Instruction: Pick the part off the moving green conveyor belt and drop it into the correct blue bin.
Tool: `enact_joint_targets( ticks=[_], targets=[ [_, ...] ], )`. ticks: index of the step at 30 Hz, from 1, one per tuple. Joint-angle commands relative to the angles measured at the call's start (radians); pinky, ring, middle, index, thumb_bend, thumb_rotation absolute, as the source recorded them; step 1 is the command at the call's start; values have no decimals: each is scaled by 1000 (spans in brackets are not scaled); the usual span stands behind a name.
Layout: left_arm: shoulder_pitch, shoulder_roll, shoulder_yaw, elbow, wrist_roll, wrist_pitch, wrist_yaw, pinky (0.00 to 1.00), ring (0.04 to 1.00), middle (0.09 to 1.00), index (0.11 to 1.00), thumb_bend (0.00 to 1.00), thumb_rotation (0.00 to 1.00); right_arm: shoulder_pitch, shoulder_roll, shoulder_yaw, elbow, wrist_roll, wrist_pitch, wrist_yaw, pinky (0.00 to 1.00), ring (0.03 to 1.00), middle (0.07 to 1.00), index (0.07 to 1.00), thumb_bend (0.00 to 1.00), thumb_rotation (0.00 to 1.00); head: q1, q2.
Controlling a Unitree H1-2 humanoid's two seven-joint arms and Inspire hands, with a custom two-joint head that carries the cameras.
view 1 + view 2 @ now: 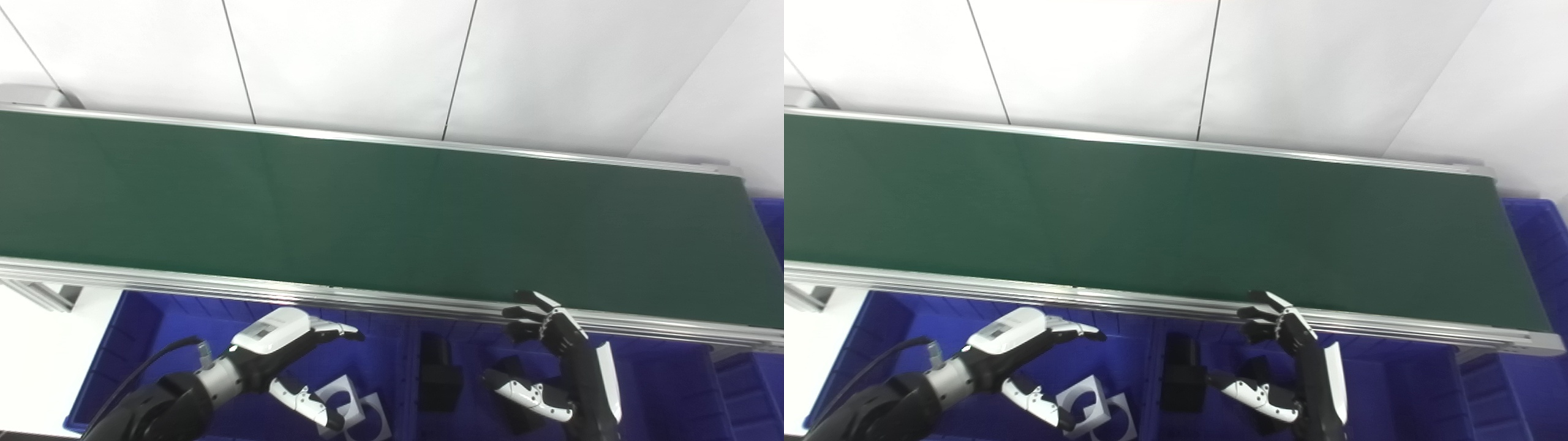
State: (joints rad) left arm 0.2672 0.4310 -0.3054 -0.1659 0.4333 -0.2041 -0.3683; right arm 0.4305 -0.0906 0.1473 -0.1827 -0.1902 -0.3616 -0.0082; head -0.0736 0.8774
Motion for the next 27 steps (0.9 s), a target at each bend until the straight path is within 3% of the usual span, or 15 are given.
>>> enact_joint_targets(
  ticks=[1, 8, 11, 18, 27],
  targets=[
    [10, -22, 23, -14, -171, -57, 11, 753, 834, 854, 845, 956, 590, -2, -5, 1, -39, -5, 11, 16, 511, 589, 667, 754, 815, 292, -1, 0],
    [33, -97, 57, 64, -496, -184, -6, 798, 829, 843, 839, 931, 463, -1, -17, 7, -49, -11, 34, 35, 515, 598, 684, 761, 818, 293, -22, -7],
    [46, -132, 77, 96, -564, -210, 0, 794, 839, 865, 865, 914, 445, 5, -24, 7, -67, -4, 72, 53, 523, 611, 705, 771, 831, 308, -22, -11],
    [68, -176, 123, 122, -619, -225, 9, 785, 831, 877, 891, 900, 440, 21, -56, 9, -123, -20, 160, 95, 554, 655, 759, 817, 857, 314, -24, -9],
    [69, -199, 153, 137, -647, -231, -2, 805, 841, 886, 895, 867, 395, 28, -56, 19, -146, -18, 204, 116, 593, 696, 785, 842, 859, 279, -40, -10]
  ],
)
